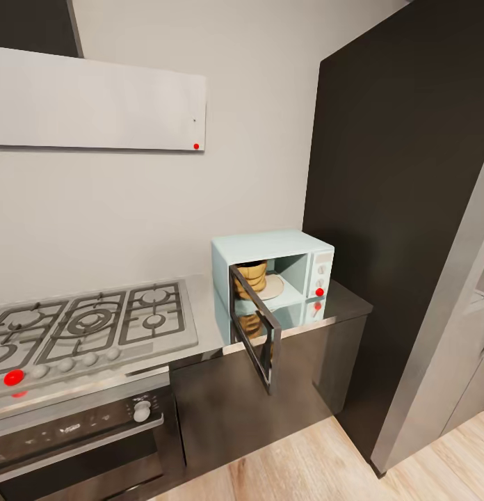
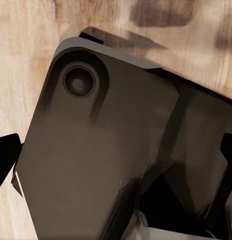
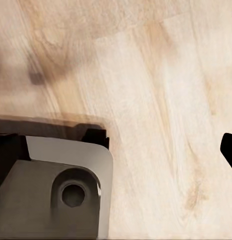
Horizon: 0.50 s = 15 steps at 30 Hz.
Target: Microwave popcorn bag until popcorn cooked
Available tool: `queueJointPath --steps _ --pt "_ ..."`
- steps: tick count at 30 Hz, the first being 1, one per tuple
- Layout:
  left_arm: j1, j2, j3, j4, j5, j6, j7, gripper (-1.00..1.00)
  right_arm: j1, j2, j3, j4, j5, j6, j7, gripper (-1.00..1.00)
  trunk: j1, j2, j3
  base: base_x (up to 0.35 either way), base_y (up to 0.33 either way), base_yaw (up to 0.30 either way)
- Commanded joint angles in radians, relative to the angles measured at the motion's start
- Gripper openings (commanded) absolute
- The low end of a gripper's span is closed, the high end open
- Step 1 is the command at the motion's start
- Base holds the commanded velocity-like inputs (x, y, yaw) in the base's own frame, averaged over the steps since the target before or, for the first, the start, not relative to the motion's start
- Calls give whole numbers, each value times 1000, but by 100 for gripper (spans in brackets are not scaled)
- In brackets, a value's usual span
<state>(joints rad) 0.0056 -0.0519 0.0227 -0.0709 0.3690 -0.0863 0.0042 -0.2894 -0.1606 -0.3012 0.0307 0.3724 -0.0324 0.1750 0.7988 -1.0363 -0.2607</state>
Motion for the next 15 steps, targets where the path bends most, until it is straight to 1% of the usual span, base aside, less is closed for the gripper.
queueJointPath --steps 1,3,9,15 --pt "1 -1 2 -2 4 -1 0 100 2 -1 -9 3 8 -5 8 100 0 -1 -1 0 0 0" --pt "1 -1 2 -1 4 -1 0 100 5 -1 -9 3 8 -7 20 100 0 -1 -1 0 0 0" --pt "1 -1 2 -1 4 -1 0 100 7 0 -9 3 11 2 28 100 0 -1 -1 0 0 0" --pt "1 -1 2 -1 4 -1 0 100 7 4 -9 3 8 23 -1 100 0 -1 -1 0 0 0"
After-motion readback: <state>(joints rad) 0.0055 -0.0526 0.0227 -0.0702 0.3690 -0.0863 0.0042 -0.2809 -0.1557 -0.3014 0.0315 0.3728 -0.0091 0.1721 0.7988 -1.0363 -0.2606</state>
